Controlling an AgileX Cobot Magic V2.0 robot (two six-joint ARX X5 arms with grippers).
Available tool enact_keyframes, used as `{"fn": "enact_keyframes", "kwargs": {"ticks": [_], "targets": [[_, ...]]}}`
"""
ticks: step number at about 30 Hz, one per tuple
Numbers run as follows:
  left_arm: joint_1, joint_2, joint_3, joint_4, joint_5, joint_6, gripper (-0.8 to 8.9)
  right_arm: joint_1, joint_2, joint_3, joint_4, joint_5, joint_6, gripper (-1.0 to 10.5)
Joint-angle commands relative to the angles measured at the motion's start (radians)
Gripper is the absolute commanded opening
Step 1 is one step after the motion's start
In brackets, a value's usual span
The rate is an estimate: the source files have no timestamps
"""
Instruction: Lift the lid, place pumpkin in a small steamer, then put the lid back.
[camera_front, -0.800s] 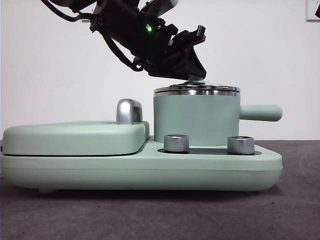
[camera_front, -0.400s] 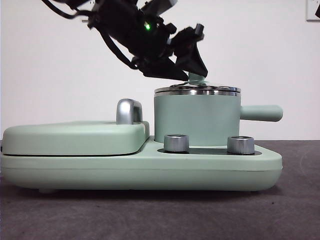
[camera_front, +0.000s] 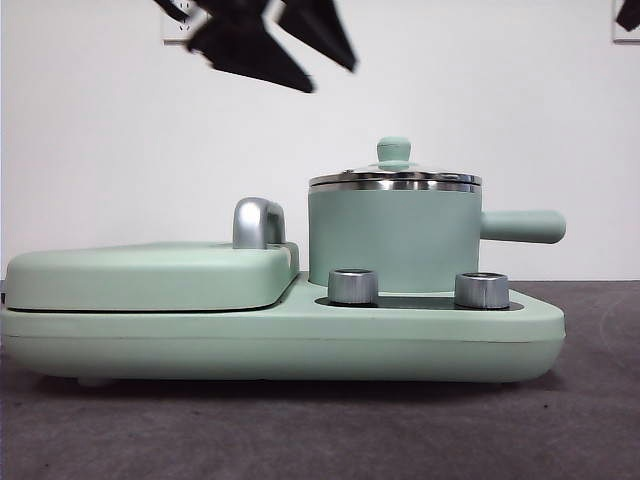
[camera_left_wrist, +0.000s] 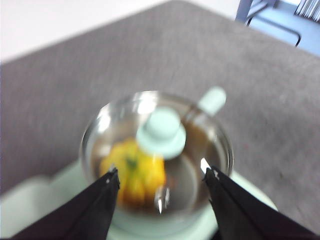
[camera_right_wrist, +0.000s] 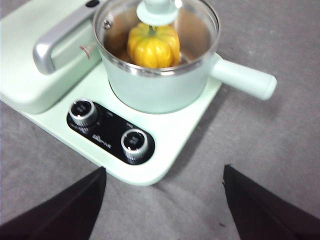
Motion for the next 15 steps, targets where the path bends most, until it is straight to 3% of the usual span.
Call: {"fn": "enact_keyframes", "kwargs": {"ticks": [1, 15], "targets": [[0.013, -0.037, 0.018, -0.142, 0.003, -0.07, 2.86, 0.008, 0.048, 0.005, 0.034, -0.037, 0.004, 3.6], [0.114, -0.359, -0.177, -0.356, -0.049, -0.097, 2.8, 0.015, 0.281, 0.005, 0.306, -0.185, 0.003, 3.6]]}}
